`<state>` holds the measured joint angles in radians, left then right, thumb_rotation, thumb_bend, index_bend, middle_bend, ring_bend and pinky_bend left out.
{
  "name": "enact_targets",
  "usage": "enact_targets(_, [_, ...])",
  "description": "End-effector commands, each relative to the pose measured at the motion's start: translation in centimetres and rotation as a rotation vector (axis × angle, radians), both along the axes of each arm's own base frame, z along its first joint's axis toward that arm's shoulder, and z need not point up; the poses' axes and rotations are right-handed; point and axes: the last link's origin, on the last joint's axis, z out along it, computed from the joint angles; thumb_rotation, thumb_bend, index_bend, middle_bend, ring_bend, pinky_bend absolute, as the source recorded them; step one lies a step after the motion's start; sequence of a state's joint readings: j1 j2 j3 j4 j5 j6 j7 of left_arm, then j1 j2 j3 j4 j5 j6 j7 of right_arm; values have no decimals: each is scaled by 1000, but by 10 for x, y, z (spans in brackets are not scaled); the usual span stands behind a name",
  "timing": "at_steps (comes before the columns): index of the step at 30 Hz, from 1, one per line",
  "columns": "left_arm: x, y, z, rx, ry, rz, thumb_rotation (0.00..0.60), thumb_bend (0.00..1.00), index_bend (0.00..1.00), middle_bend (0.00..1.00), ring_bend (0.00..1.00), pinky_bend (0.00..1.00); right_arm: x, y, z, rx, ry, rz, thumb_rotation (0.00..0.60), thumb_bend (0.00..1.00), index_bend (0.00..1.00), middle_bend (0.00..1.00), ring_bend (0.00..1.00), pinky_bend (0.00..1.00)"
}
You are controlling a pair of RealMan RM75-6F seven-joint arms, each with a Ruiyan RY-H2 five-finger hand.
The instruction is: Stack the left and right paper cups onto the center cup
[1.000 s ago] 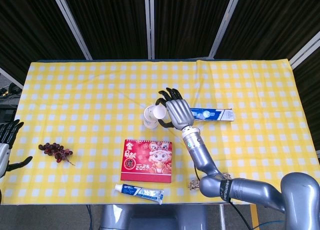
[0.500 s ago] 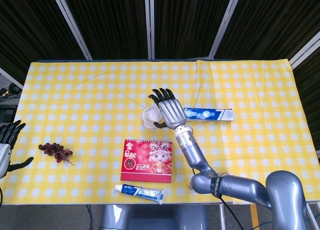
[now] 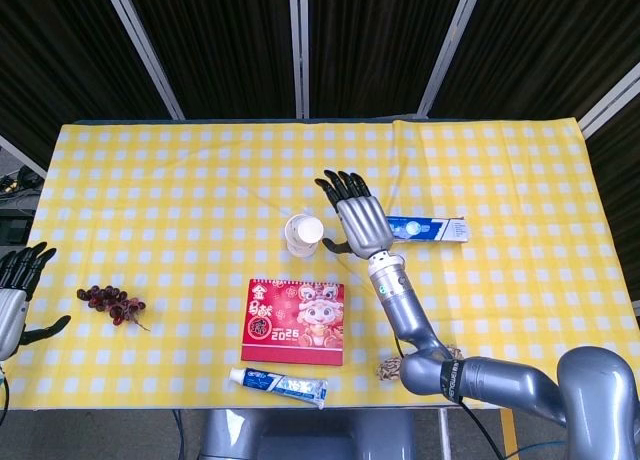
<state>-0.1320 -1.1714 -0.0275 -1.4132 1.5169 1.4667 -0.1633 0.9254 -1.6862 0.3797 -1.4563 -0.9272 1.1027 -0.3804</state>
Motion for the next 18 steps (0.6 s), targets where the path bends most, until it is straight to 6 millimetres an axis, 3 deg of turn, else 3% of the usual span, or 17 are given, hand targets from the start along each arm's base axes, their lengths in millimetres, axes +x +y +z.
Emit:
enact_targets(1, [0, 0, 0, 1, -1, 0, 600, 176, 57, 0, 0, 0, 1, -2, 1, -25, -2, -6, 600, 61, 139, 44, 0, 23])
enact_targets(18, [-10, 6, 2, -4, -15, 38, 600, 177, 57, 0, 0, 0, 22, -31, -22, -59, 53, 0, 600, 0, 139, 44, 0, 20])
